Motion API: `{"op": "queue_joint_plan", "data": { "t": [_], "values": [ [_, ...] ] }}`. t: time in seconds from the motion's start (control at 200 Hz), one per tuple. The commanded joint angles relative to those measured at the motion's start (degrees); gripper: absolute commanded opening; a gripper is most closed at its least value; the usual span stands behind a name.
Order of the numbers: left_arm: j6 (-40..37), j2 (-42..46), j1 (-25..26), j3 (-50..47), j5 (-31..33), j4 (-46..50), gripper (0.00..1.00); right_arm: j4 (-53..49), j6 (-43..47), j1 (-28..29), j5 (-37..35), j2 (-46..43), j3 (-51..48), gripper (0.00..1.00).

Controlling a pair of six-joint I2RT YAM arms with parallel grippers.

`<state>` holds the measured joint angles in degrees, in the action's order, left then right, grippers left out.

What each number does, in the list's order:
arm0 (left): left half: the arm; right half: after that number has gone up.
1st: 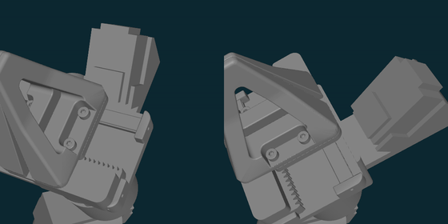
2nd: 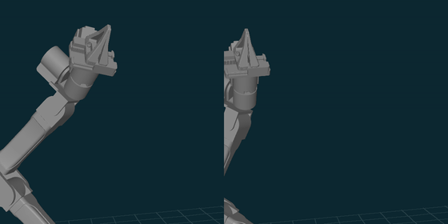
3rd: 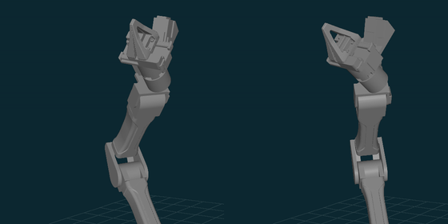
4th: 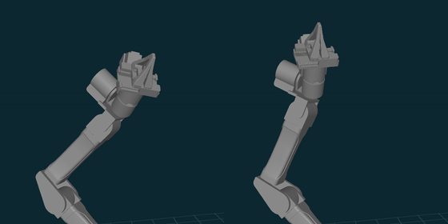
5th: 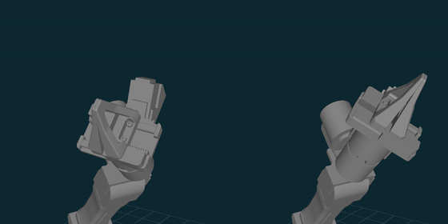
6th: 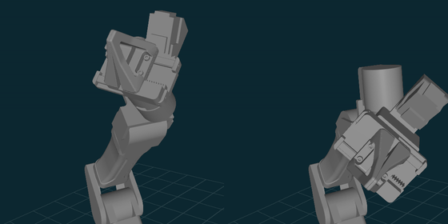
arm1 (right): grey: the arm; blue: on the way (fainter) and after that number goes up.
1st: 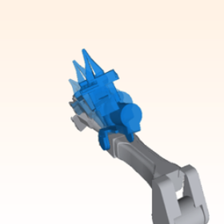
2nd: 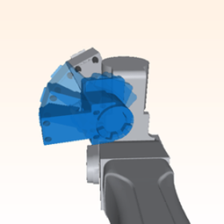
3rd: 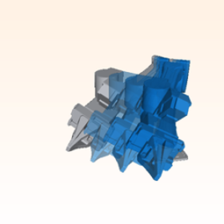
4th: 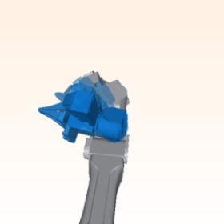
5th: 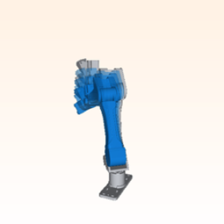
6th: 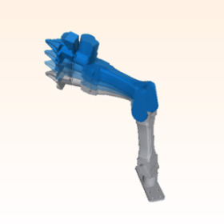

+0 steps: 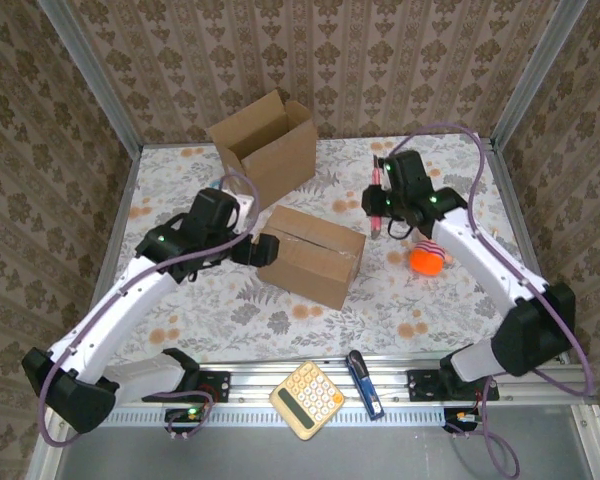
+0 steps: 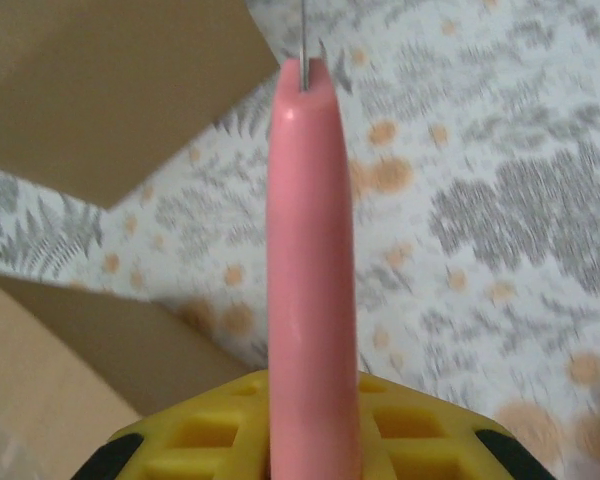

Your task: Unpack the express box

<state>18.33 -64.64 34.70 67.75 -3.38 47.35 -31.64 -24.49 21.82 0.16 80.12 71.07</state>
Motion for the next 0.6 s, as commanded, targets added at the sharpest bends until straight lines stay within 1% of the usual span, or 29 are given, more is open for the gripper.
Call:
{"op": "queue_joint_plan", "data": {
  "t": [0.0, 0.145, 0.25, 0.42, 0.595],
  "values": [
    [-1.18, -2.66, -4.15, 1.80, -2.42, -1.83, 1.00, -5.27, -2.64, 1.42, -2.89, -6.02, -5.44, 0.00],
    [-1.15, -6.12, -6.54, 0.89, -7.17, -9.04, 1.00, -8.12, -7.41, 4.27, -6.22, -11.92, -11.40, 0.00],
    [-0.49, -7.79, -6.84, -1.17, -10.58, -14.58, 1.00, -6.83, -11.34, 7.26, -7.09, -13.71, -15.75, 0.00],
    [0.22, -10.29, -6.84, -5.07, -12.14, -21.78, 1.00, -0.36, -16.09, 11.40, -6.29, -12.18, -19.72, 0.00],
    [0.71, -12.04, -6.77, -7.93, -13.38, -26.67, 1.00, 4.18, -16.71, 12.19, -5.68, -9.21, -19.53, 0.00]
  ]
}}
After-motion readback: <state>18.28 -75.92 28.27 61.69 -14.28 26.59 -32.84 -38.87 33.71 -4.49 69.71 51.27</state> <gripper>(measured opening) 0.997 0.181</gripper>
